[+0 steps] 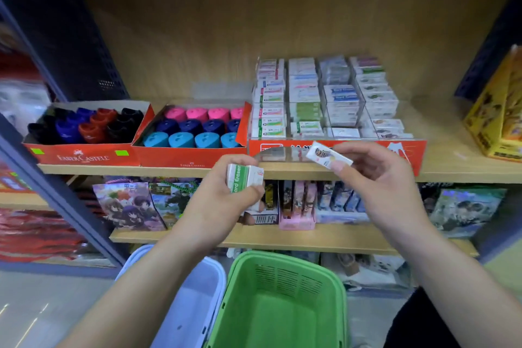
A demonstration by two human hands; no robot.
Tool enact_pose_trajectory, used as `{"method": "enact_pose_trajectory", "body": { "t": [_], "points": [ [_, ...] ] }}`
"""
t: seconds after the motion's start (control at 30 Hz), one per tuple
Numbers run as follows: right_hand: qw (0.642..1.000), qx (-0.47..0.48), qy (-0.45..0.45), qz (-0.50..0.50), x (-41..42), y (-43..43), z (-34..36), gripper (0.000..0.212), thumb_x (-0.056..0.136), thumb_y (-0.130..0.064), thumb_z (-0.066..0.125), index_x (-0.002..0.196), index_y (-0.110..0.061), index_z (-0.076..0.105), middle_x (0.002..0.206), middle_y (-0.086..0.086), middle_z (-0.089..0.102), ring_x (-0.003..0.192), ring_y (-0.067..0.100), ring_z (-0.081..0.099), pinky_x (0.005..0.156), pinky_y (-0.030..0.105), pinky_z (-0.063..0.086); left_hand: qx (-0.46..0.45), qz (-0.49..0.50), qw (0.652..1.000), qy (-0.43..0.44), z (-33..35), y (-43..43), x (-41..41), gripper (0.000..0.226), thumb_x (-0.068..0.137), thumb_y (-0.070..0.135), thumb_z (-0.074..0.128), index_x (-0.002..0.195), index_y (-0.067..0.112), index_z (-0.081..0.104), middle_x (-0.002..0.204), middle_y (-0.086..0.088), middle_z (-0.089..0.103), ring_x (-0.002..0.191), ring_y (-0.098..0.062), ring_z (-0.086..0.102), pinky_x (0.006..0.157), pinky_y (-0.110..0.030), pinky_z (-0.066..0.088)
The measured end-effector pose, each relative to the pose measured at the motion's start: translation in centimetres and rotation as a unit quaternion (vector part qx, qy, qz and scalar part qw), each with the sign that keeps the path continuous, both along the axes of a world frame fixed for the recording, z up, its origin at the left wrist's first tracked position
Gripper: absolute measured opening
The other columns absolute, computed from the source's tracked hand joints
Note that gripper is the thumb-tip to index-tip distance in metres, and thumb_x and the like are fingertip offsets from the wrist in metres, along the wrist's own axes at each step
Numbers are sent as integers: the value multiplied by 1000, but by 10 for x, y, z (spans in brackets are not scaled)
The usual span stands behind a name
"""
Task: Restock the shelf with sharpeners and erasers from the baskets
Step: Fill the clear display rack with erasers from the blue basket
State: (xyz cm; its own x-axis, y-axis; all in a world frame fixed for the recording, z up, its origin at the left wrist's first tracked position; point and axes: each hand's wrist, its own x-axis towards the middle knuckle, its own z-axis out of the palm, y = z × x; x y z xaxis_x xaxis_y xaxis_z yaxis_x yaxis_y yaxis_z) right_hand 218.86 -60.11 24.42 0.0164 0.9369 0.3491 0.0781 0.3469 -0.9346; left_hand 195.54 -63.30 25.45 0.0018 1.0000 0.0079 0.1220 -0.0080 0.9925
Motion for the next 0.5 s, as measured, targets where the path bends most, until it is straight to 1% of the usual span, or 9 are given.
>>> {"method": "enact_pose_trajectory", "body": {
  "t": [0.07, 0.1, 0.17, 0.2, 0.3, 0.37, 0.4, 0.47, 0.5],
  "points": [
    [999, 17, -15, -27, 14, 11, 10, 22, 89, -8, 73, 97, -27, 74, 92, -9, 76, 78, 11, 64, 72, 28, 55, 24, 4, 999, 21, 13, 10, 8, 28, 95, 2, 65, 115, 18, 56, 88, -11, 64, 56, -11, 61, 49, -24, 50],
    [999, 22, -19, -38, 20, 17, 15, 21, 91, -9, 72, 98, -29, 74, 92, -10, 76, 79, 10, 65, 72, 27, 55, 35, 5, 999, 34, 19, 16, 11, 28, 95, 6, 66, 115, 22, 56, 92, -9, 66, 59, -12, 63, 53, -28, 53],
    [997, 31, -28, -60, 33, 29, 25, 26, 94, -7, 67, 98, -32, 73, 88, -17, 76, 77, 1, 65, 69, 19, 52, 57, 1, 996, 65, 31, 29, 18, 28, 95, 16, 69, 113, 32, 56, 106, -6, 67, 65, -17, 66, 66, -44, 60],
    [996, 36, -38, -73, 39, 35, 30, 29, 95, -4, 65, 97, -32, 72, 85, -18, 75, 75, -2, 64, 69, 17, 51, 65, -1, 995, 76, 39, 36, 23, 27, 95, 20, 70, 113, 35, 56, 109, -4, 67, 65, -16, 66, 70, -46, 60],
    [990, 54, -61, -116, 61, 55, 43, 27, 92, -4, 69, 94, -30, 72, 87, -11, 73, 78, 2, 65, 76, 27, 53, 82, -11, 993, 90, 60, 62, 39, 29, 96, 21, 68, 117, 35, 54, 96, 0, 71, 58, -13, 63, 60, -34, 56],
    [986, 53, -83, -134, 79, 68, 48, 20, 88, -9, 75, 91, -28, 71, 87, -6, 72, 77, 4, 65, 75, 29, 53, 87, -31, 991, 98, 71, 78, 52, 32, 97, 20, 67, 120, 35, 52, 92, -7, 73, 58, -15, 62, 62, -37, 55],
    [985, 46, -93, -136, 87, 73, 51, 17, 87, -12, 78, 90, -27, 71, 85, -4, 72, 76, 7, 65, 73, 30, 53, 93, -37, 989, 107, 75, 86, 59, 32, 98, 20, 66, 121, 35, 50, 87, -7, 73, 55, -13, 60, 60, -36, 54],
    [982, 35, -122, -139, 100, 80, 55, 11, 86, -18, 79, 88, -27, 73, 81, -4, 73, 73, 10, 66, 69, 32, 53, 119, -42, 982, 140, 76, 102, 72, 31, 99, 18, 64, 122, 33, 48, 66, 3, 64, 39, -6, 43, 43, -22, 39],
    [976, 37, -155, -149, 105, 84, 56, 9, 87, -20, 79, 88, -28, 74, 81, -6, 74, 75, 8, 67, 70, 31, 53, 135, -43, 977, 159, 76, 110, 79, 30, 99, 16, 63, 121, 30, 48, 61, 7, 57, 35, -3, 35, 38, -18, 31]
  ]
}}
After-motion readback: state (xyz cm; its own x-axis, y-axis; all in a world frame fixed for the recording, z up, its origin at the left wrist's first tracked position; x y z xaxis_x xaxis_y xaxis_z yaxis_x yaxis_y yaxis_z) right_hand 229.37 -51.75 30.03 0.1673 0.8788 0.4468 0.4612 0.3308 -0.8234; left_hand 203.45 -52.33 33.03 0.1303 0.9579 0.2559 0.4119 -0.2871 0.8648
